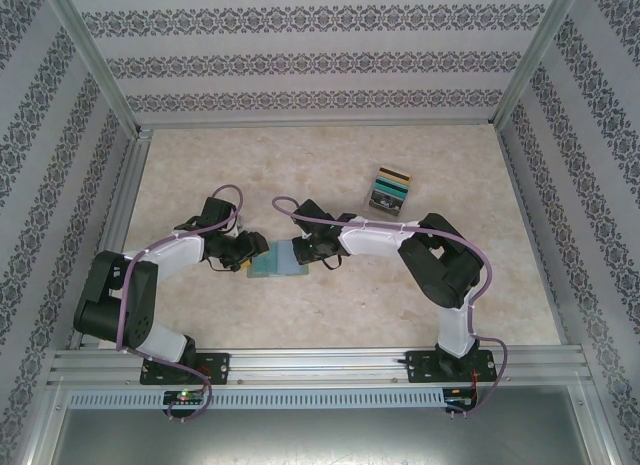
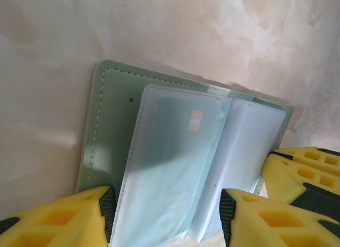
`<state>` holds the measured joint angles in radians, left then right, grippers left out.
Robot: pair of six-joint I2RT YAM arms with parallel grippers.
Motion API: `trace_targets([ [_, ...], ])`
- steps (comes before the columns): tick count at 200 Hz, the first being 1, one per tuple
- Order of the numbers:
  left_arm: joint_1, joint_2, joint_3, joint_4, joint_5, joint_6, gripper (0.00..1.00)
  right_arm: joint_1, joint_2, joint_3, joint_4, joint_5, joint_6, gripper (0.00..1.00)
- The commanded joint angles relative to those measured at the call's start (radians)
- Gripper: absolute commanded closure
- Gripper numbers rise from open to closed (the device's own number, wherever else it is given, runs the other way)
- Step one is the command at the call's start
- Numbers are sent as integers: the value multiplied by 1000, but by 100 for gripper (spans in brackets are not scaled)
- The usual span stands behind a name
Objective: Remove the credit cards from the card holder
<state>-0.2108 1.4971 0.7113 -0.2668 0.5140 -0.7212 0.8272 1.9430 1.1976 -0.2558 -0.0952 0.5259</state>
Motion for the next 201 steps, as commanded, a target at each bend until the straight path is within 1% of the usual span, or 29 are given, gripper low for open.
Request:
trace_targets([
  [1, -16, -36, -12, -14, -22, 6, 44, 17, 43, 4, -34, -19, 16, 85],
  [38, -17, -83, -47, 109, 87, -16, 46, 16, 45, 3, -35, -20, 18, 85],
  [82, -36, -88, -56, 185, 173, -24, 50, 18, 51, 7, -33, -22, 19, 85],
  [122, -74, -79, -51, 233, 190, -39, 50, 16, 43, 1, -35, -17, 21, 85],
  [141, -83, -76, -44, 225, 182, -37, 47, 16, 38, -3, -30, -15, 25, 85],
  [157, -87, -78, -44, 223, 181, -33, 37, 16, 37, -6, -29, -15, 26, 85],
  [165, -88, -79, -44, 218, 180, -32, 33, 16, 35, -7, -29, -14, 28, 84],
  [182, -91, -81, -42, 211, 175, -28, 32, 15, 31, -10, -29, -12, 30, 83],
  [201, -90, -90, -36, 184, 145, -22, 31, 12, 21, -17, -30, -3, 32, 82],
])
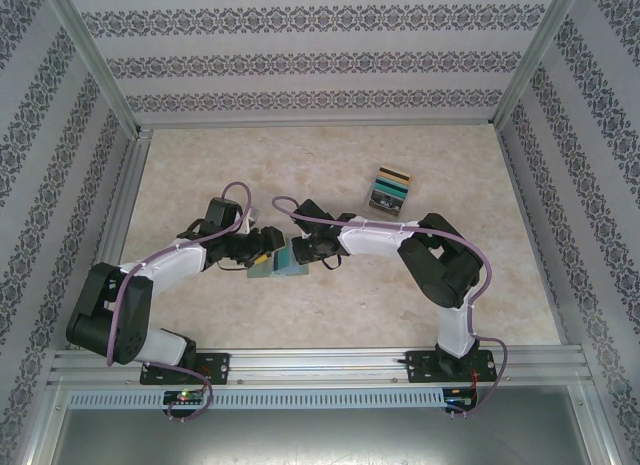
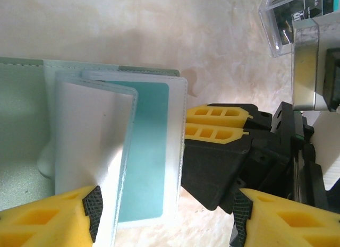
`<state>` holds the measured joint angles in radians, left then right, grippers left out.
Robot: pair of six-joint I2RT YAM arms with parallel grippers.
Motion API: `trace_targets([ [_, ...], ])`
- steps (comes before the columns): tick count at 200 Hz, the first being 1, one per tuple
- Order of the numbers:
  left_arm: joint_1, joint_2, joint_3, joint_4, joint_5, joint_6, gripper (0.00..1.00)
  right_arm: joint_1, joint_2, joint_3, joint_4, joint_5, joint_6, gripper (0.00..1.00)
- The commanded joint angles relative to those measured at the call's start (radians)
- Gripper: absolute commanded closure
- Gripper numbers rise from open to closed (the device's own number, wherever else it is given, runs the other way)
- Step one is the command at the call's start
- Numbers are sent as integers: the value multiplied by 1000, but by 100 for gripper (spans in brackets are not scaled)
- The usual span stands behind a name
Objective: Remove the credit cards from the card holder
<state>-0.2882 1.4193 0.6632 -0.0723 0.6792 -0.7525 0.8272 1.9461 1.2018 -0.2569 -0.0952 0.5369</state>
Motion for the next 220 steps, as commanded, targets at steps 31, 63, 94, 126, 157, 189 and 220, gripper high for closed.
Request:
trace_targets([
  [31, -11, -58, 21, -100, -135, 20, 30, -8, -31, -46, -37, 38, 31, 81],
  [63, -1, -154, 23, -191, -240, 24, 31, -23, -100, -54, -37, 47, 16, 81],
  [94, -1, -205, 18, -185, -218, 13, 40, -7, -75, 8, -61, 19, 3, 83],
  [126, -1, -151, 1, -115, -145, -3, 54, 15, -23, 43, -66, 6, 7, 84],
  [157, -1, -62, -23, -24, -97, -37, 62, 20, 13, 53, -72, -11, 8, 88],
  [189, 0, 21, -28, 30, -77, -54, 64, 20, 26, 40, -70, -19, 9, 90],
  [220, -1, 85, -36, 79, -58, -65, 65, 22, 41, 44, -64, -43, 9, 90],
])
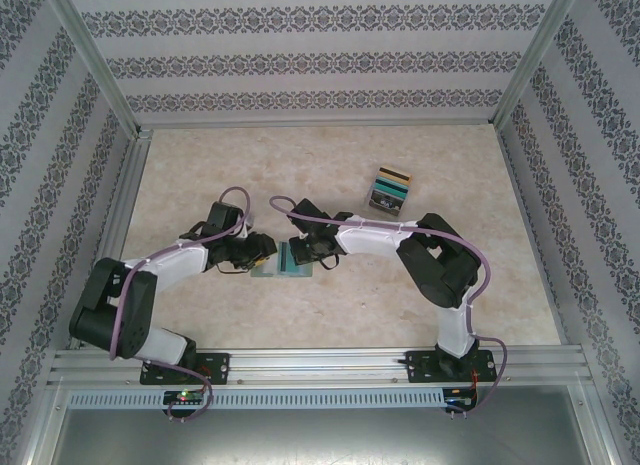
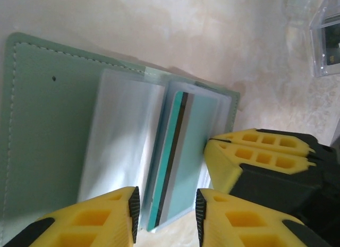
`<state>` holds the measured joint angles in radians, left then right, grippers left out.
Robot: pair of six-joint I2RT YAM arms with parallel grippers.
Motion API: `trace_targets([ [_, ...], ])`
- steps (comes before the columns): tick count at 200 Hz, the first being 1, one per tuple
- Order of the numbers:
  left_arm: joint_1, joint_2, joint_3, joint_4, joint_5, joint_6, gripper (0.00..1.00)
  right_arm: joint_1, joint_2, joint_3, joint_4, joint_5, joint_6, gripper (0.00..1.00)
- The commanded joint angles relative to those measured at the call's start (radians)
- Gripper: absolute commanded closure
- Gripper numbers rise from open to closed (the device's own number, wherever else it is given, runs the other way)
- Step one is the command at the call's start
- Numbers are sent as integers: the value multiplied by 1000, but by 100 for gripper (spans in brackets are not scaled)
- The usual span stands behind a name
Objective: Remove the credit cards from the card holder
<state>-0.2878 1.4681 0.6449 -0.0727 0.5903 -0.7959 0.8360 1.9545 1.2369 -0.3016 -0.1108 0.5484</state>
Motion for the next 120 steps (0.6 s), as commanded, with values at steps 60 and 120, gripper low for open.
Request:
trace_targets([
  [60, -2, 91, -22, 125, 43, -21, 69, 15, 41, 12, -21, -30, -4, 90],
  [120, -2, 128, -37, 197, 69, -44, 81, 15, 42, 13, -26, -33, -3, 90],
])
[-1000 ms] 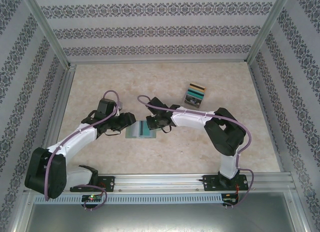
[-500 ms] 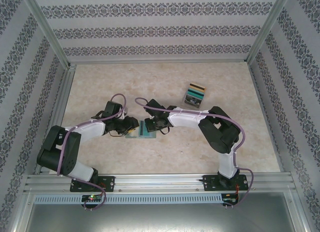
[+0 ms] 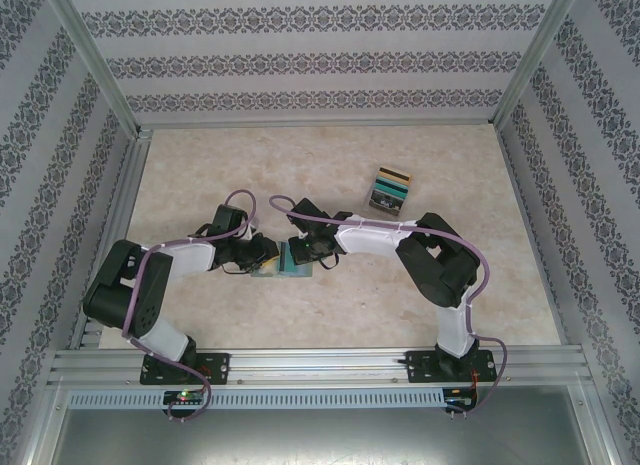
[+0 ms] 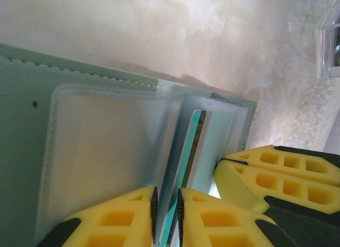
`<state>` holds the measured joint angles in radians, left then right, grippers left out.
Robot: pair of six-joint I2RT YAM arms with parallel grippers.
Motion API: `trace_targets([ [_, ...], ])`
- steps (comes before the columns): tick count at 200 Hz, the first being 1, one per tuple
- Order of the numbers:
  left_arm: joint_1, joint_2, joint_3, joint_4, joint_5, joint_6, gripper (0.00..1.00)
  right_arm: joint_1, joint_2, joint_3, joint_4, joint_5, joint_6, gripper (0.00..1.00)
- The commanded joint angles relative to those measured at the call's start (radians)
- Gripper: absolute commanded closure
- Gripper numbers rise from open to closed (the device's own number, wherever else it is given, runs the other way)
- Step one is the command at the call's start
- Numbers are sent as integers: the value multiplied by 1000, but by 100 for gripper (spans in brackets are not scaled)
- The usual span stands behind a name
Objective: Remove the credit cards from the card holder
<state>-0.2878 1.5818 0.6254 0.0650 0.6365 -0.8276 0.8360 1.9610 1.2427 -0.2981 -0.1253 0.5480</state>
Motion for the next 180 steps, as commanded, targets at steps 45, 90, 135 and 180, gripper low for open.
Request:
trace_targets([
  [45, -2, 10, -29, 77, 43, 0, 81, 15, 41, 12, -29, -22, -5, 90],
  [90, -1, 12, -38, 97, 51, -5, 90, 14, 41, 12, -29, -23, -4, 90],
  [135, 0, -29, -37, 22, -4, 31, 95, 12, 37, 1, -28, -20, -2, 90],
  [180, 24, -122, -30, -156, -137, 122, 97, 7, 30, -12, -22, -19, 1, 90],
])
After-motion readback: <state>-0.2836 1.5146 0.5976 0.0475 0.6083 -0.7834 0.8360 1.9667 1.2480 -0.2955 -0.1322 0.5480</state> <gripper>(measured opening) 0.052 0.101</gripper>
